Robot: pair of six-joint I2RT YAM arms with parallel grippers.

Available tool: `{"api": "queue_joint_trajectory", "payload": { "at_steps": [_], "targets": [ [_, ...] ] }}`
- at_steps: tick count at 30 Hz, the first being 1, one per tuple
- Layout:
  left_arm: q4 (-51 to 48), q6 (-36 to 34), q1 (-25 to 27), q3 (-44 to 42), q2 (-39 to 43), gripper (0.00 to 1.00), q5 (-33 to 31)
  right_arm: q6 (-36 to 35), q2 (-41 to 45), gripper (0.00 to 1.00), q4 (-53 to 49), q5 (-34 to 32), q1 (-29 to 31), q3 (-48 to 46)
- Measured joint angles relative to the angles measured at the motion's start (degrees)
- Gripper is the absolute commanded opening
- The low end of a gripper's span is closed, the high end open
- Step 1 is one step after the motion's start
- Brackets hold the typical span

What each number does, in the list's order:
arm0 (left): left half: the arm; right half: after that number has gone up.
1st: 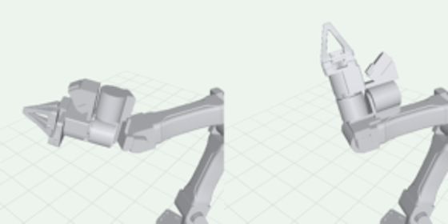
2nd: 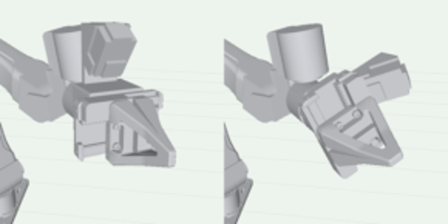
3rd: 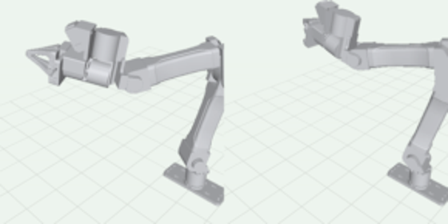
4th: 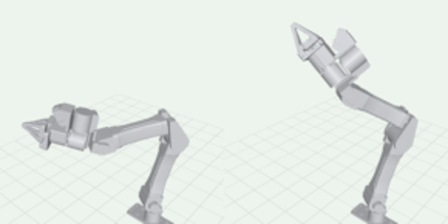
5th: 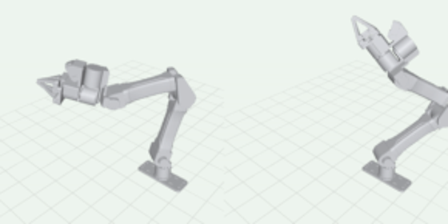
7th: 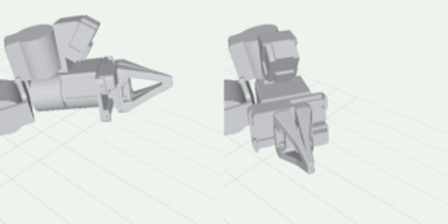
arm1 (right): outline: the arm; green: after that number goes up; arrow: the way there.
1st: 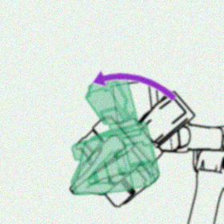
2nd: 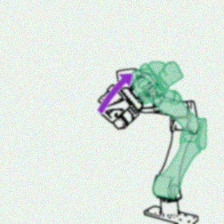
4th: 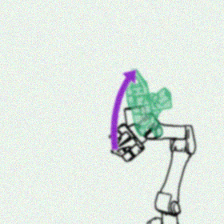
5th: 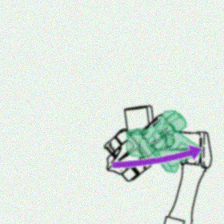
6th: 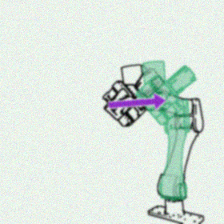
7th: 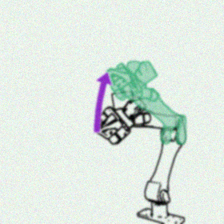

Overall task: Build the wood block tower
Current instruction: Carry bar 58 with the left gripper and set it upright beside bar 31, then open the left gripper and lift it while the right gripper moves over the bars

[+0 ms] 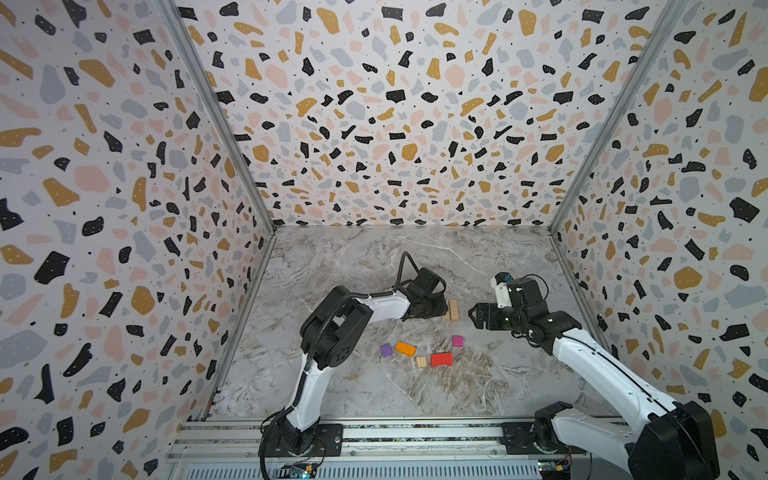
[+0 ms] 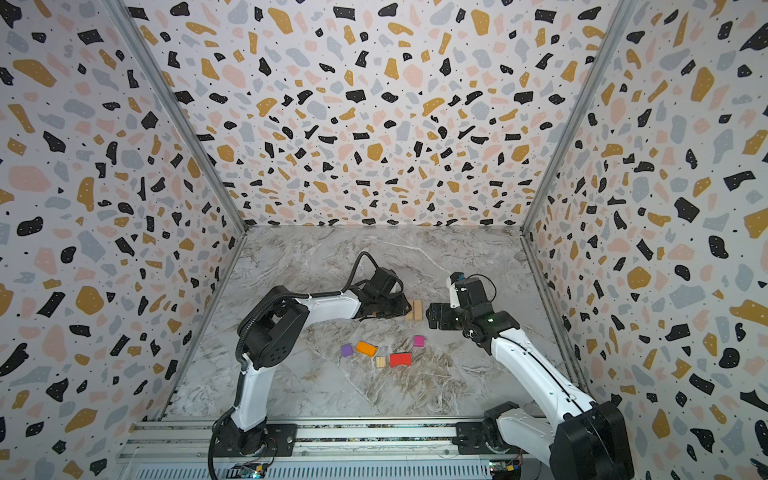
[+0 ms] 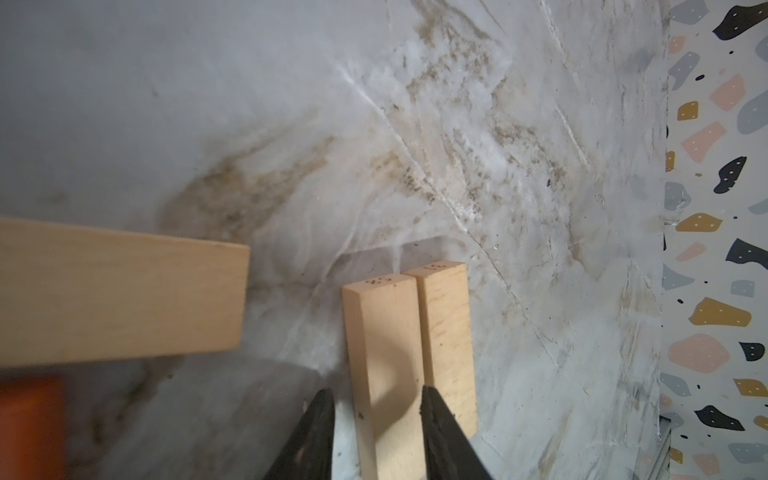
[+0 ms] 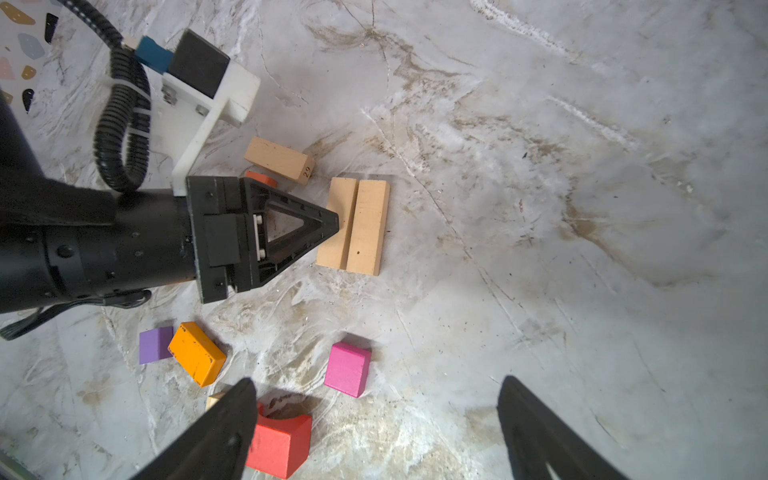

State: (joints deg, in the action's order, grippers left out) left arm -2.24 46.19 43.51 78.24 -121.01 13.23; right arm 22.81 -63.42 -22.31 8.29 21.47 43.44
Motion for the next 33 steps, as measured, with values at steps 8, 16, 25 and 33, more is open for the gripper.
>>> {"api": "queue_joint_trajectory", "payload": {
  "at_steps": [8,16,25,33],
  "targets": [
    [-4.5,-3.2,-0.7,0.3,2.6,0.44,-0.5,-0.4,-5.9,0.93,0.0,-2.0,0.0,0.4],
    [-12.4,-9.7,-2.8,3.4,5.6,0.46,-5.4,-0.6,-12.3,0.94,2.4,-5.3,0.0,2.2],
    [-17.3,-13.0,-2.5,3.4,5.5,0.55,-10.7,-0.9,-19.2,0.94,4.3,-7.7,-0.1,3.2],
    [-21.8,-15.5,-0.4,7.8,2.5,0.66,-16.2,-0.9,-21.2,0.95,5.7,-10.9,-0.1,6.0]
  ]
}}
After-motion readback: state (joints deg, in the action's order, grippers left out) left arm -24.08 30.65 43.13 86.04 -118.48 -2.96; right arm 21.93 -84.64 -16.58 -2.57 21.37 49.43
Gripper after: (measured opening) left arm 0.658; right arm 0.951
